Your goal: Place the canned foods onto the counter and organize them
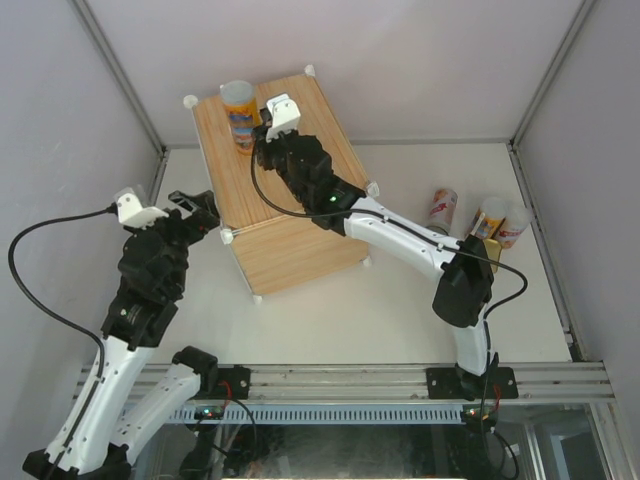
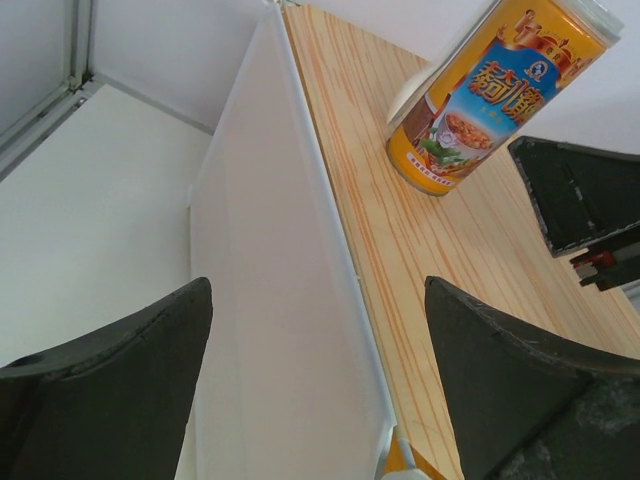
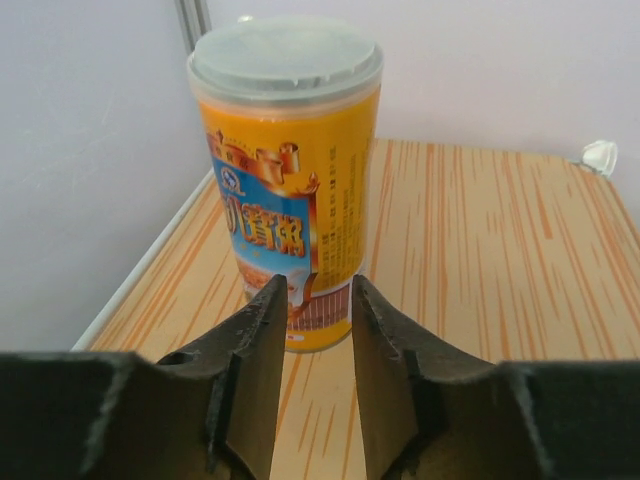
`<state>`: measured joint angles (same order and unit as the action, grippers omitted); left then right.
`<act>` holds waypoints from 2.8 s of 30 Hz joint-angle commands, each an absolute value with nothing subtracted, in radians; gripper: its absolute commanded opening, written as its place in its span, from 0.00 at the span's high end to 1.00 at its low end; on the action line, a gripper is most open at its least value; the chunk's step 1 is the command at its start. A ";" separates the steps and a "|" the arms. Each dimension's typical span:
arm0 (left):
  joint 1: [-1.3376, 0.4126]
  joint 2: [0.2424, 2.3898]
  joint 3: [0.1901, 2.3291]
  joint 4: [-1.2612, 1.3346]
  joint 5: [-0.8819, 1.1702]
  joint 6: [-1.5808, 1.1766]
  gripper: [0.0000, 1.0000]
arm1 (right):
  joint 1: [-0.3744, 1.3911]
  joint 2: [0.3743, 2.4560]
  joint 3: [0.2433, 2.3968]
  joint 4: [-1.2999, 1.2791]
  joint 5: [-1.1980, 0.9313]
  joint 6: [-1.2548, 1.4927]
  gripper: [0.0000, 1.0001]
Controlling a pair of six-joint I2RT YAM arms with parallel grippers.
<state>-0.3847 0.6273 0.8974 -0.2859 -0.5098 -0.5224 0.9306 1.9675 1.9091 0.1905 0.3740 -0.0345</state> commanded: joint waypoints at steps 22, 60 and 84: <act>-0.255 0.773 0.886 -0.141 -0.245 -0.615 0.15 | 0.855 2.126 2.172 0.009 0.228 0.045 0.69; -0.219 0.848 0.875 -0.085 -0.175 -0.644 0.21 | 0.796 2.454 2.589 0.013 0.107 0.081 0.68; -0.219 0.824 0.849 -0.074 -0.180 -0.666 0.20 | 0.805 2.386 2.503 0.060 0.137 0.035 0.61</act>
